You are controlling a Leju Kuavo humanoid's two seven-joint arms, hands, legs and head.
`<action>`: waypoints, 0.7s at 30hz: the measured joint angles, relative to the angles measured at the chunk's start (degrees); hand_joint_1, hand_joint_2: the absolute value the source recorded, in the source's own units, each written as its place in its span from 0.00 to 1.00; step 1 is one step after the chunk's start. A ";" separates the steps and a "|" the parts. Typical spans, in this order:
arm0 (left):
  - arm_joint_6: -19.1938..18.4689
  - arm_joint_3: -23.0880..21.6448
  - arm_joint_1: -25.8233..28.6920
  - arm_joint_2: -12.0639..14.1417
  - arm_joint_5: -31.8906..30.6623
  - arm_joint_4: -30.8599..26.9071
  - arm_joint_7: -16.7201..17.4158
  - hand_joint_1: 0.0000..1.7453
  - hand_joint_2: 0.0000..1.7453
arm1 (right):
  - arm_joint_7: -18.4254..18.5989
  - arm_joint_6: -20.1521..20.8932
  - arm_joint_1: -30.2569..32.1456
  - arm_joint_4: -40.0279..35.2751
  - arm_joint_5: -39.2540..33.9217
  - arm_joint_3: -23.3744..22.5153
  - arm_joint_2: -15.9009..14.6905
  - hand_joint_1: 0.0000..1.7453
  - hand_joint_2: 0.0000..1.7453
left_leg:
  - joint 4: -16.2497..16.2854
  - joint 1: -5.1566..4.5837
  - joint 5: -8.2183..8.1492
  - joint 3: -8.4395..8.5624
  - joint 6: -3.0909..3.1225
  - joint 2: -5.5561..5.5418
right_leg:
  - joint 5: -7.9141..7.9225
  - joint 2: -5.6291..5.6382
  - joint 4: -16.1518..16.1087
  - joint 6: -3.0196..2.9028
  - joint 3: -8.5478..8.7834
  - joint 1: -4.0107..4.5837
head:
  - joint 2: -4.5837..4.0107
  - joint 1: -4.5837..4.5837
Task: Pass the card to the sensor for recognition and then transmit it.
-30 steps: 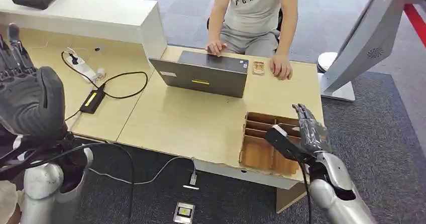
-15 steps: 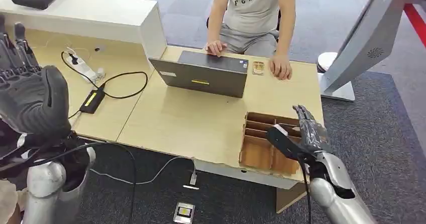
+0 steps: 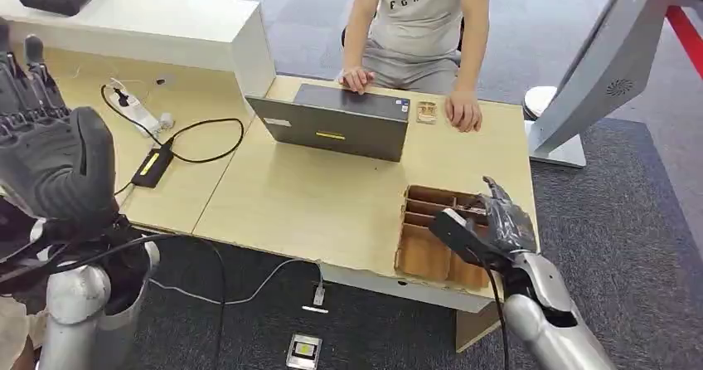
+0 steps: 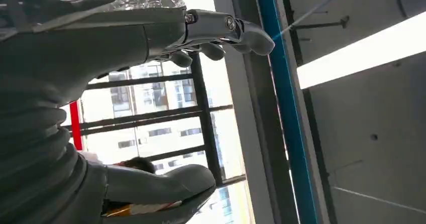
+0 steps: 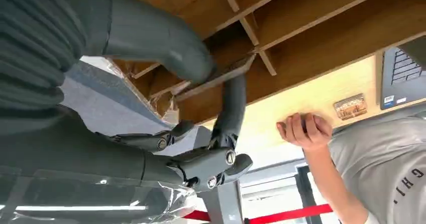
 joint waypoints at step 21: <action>1.05 -0.70 0.00 -0.09 -0.59 0.00 -0.63 0.00 1.00 | -0.20 -0.44 -1.81 2.27 -0.50 1.60 1.53 1.00 1.00 | 0.00 0.00 0.00 0.01 0.00 0.00 | 0.00 0.00 0.00 0.00 0.00 0.00 | 0.00 0.00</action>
